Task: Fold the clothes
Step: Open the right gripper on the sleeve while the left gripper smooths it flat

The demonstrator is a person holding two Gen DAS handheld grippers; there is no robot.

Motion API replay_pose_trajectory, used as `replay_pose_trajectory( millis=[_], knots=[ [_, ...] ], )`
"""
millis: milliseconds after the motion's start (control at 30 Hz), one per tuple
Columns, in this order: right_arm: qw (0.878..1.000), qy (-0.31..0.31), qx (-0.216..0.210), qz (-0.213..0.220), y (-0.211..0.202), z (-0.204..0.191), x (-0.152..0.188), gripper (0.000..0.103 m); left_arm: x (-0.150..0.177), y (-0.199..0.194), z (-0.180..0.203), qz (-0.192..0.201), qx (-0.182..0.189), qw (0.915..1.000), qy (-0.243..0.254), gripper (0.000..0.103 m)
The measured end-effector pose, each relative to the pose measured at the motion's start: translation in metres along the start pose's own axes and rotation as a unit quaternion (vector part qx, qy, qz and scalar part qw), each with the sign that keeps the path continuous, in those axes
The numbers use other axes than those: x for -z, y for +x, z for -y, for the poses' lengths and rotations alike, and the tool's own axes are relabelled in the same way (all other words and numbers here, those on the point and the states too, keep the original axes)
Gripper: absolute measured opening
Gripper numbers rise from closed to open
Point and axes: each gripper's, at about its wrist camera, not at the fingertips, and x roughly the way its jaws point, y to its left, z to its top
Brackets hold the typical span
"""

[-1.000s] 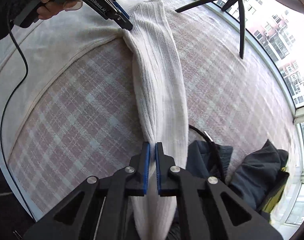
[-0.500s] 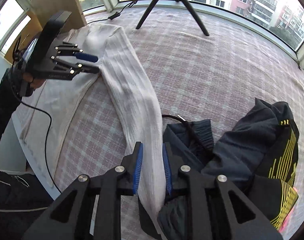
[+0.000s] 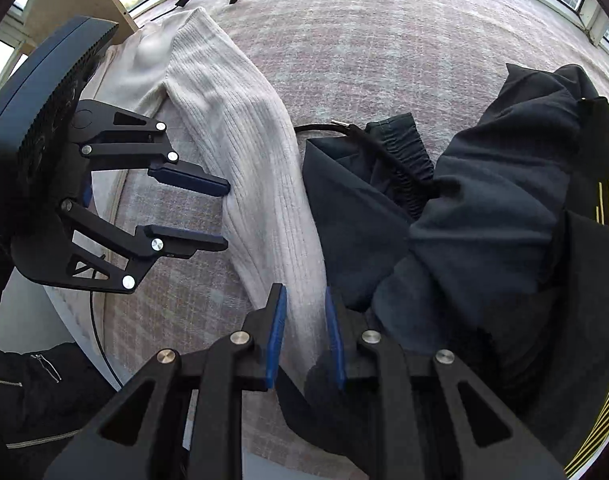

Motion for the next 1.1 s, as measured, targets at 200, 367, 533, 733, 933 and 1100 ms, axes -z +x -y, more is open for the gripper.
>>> replay_pose_trajectory(
  millis=[200,367,533,733,933,1100],
  knots=[
    [0.999,0.003,-0.028,-0.022,0.013,0.003,-0.006,0.020,-0.006,-0.022,0.002,0.033,0.017,0.9992,-0.018,0.034],
    [0.999,0.015,-0.020,-0.027,0.010,0.005,-0.009,0.008,-0.027,-0.008,0.005,0.039,0.018,0.9989,-0.021,0.031],
    [0.997,0.048,-0.054,-0.014,-0.005,0.015,-0.010,0.009,-0.003,0.001,0.012,0.004,0.012,0.9999,0.004,0.023],
    [0.994,0.063,-0.090,-0.009,-0.010,0.017,-0.009,0.033,0.010,-0.006,0.011,0.002,0.018,0.9998,-0.005,0.023],
    [0.990,0.100,-0.099,-0.015,0.000,0.031,-0.019,0.030,-0.023,-0.015,0.028,0.071,0.043,0.9964,0.014,0.027],
    [0.993,0.089,-0.073,-0.010,-0.005,0.031,-0.013,0.004,-0.022,0.022,0.026,0.017,0.054,0.9983,0.009,0.014]
  ],
)
